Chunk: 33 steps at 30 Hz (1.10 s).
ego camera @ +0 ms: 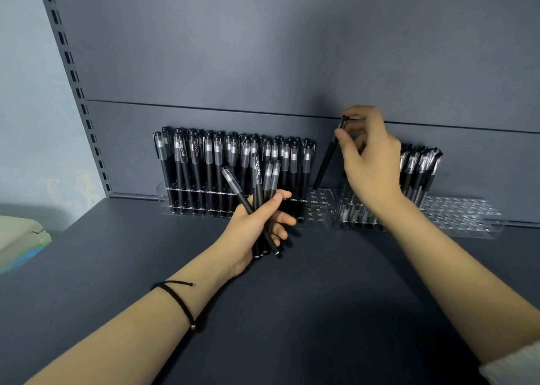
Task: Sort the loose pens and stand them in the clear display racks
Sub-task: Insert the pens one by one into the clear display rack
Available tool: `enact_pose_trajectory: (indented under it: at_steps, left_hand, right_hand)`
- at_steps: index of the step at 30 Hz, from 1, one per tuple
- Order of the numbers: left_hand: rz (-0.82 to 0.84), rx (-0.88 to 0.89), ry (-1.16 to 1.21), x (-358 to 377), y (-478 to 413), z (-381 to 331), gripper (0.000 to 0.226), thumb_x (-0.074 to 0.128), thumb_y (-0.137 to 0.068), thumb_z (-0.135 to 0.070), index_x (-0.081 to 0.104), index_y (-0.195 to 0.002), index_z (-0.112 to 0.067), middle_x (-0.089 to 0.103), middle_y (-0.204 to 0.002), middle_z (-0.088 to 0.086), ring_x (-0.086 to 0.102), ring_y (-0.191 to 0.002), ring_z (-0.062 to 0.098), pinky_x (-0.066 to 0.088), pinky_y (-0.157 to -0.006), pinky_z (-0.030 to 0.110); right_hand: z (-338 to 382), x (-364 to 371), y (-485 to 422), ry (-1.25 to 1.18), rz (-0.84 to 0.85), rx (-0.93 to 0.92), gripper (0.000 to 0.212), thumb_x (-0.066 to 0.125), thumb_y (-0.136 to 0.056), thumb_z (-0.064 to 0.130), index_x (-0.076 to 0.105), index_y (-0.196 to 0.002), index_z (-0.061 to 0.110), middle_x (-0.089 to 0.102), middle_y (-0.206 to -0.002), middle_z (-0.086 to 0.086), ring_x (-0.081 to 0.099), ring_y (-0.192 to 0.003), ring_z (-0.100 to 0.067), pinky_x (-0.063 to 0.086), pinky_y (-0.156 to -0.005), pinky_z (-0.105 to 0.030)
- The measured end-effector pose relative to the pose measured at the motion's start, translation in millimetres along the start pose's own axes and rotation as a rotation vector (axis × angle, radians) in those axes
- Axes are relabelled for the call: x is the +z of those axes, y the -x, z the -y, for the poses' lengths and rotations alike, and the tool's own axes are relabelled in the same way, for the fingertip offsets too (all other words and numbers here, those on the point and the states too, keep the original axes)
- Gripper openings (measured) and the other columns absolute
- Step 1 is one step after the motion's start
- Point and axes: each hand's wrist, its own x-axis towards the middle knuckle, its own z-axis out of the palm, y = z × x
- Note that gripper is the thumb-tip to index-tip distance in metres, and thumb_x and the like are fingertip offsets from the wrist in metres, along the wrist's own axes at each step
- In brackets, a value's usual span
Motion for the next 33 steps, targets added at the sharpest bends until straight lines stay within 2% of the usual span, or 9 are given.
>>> enact_pose_trajectory:
  at_steps: [4, 7, 10, 13, 17, 21, 23, 29, 33]
  left_hand:
    - [0.006, 0.004, -0.002, -0.7, -0.2, 0.9, 0.024, 0.052, -0.099, -0.028, 0.066, -0.115, -0.016, 0.069, -0.073, 0.006, 0.057, -0.054, 0.013, 0.047, -0.051, 0.023]
    - [0.011, 0.006, -0.007, -0.9, -0.8, 1.1, 0.024, 0.052, -0.099, -0.028, 0.065, -0.115, -0.015, 0.069, -0.073, 0.006, 0.057, -0.054, 0.013, 0.047, -0.051, 0.023]
    - [0.015, 0.014, -0.008, -0.5, -0.4, 0.7, 0.025, 0.052, -0.099, -0.028, 0.066, -0.115, -0.016, 0.069, -0.072, 0.005, 0.057, -0.054, 0.013, 0.047, -0.051, 0.023]
    - [0.028, 0.025, -0.046, 0.2, 0.1, 0.2, 0.027, 0.05, -0.099, -0.03, 0.063, -0.12, -0.017, 0.069, -0.073, 0.005, 0.056, -0.052, 0.012, 0.046, -0.051, 0.023]
    - [0.07, 0.018, -0.146, 1.3, -0.2, 1.4, 0.035, 0.047, -0.1, -0.036, 0.047, -0.112, -0.003, 0.07, -0.078, 0.006, 0.05, -0.046, 0.012, 0.04, -0.047, 0.023]
    - [0.075, 0.05, -0.095, 3.3, 1.9, 0.0, 0.018, 0.049, -0.1, -0.029, 0.048, -0.099, -0.01, 0.07, -0.078, 0.005, 0.051, -0.046, 0.011, 0.039, -0.046, 0.024]
    - [0.055, 0.038, -0.037, 4.0, 2.4, -1.1, 0.015, 0.051, -0.099, -0.026, 0.051, -0.098, -0.011, 0.071, -0.077, 0.003, 0.054, -0.049, 0.01, 0.043, -0.047, 0.022]
    - [0.027, 0.029, 0.044, 4.2, 1.6, -0.1, 0.019, 0.054, -0.097, -0.025, 0.058, -0.106, -0.01, 0.076, -0.09, 0.009, 0.069, -0.066, 0.015, 0.056, -0.057, 0.025]
    - [-0.009, 0.023, 0.038, 3.4, 0.6, 2.3, 0.019, 0.05, -0.099, -0.028, 0.06, -0.105, -0.013, 0.076, -0.096, 0.009, 0.072, -0.074, 0.018, 0.057, -0.06, 0.026]
  right_hand:
    - [-2.6, 1.9, 0.9, 0.006, 0.005, 0.017, 0.024, 0.06, -0.093, 0.016, 0.056, -0.116, 0.013, 0.055, -0.081, 0.019, 0.054, -0.061, -0.013, 0.051, -0.068, -0.034]
    - [-6.9, 8.6, 8.6, 0.083, 0.164, 0.016, 0.024, 0.061, -0.093, 0.019, 0.057, -0.116, 0.015, 0.058, -0.086, 0.015, 0.052, -0.061, -0.005, 0.052, -0.068, -0.037]
    - [-8.5, 12.5, 13.6, 0.15, 0.304, 0.007, 0.024, 0.059, -0.094, 0.02, 0.058, -0.117, 0.016, 0.06, -0.089, 0.013, 0.056, -0.062, -0.011, 0.054, -0.069, -0.039]
    - [-4.1, 9.6, 7.3, 0.068, 0.259, 0.049, 0.014, 0.056, -0.094, 0.021, 0.065, -0.105, 0.018, 0.063, -0.082, 0.011, 0.061, -0.057, -0.015, 0.053, -0.062, -0.035]
    - [9.3, 4.9, 0.8, 0.014, 0.131, 0.03, 0.011, 0.058, -0.093, 0.02, 0.066, -0.099, 0.019, 0.058, -0.072, -0.002, 0.047, -0.063, -0.006, 0.04, -0.062, -0.021]
    - [27.6, 7.6, 6.2, -0.117, 0.475, 0.194, 0.017, 0.065, -0.09, 0.039, 0.071, -0.083, 0.024, 0.067, -0.072, 0.009, 0.055, -0.061, 0.003, 0.042, -0.06, -0.012]
    - [30.6, 11.1, 9.6, -0.223, 0.575, 0.286, 0.013, 0.07, -0.087, 0.036, 0.071, -0.087, 0.023, 0.07, -0.079, 0.007, 0.054, -0.053, 0.004, 0.043, -0.053, -0.013]
    - [33.0, 8.2, 10.2, -0.445, 0.57, 0.514, 0.014, 0.07, -0.088, 0.019, 0.069, -0.099, 0.01, 0.061, -0.055, 0.002, 0.044, -0.04, -0.003, 0.031, -0.039, -0.011]
    - [28.0, 0.9, -2.6, -0.517, 0.31, 0.51, 0.002, 0.065, -0.091, 0.011, 0.064, -0.092, 0.013, 0.055, -0.055, 0.009, 0.04, -0.04, -0.001, 0.032, -0.041, -0.009]
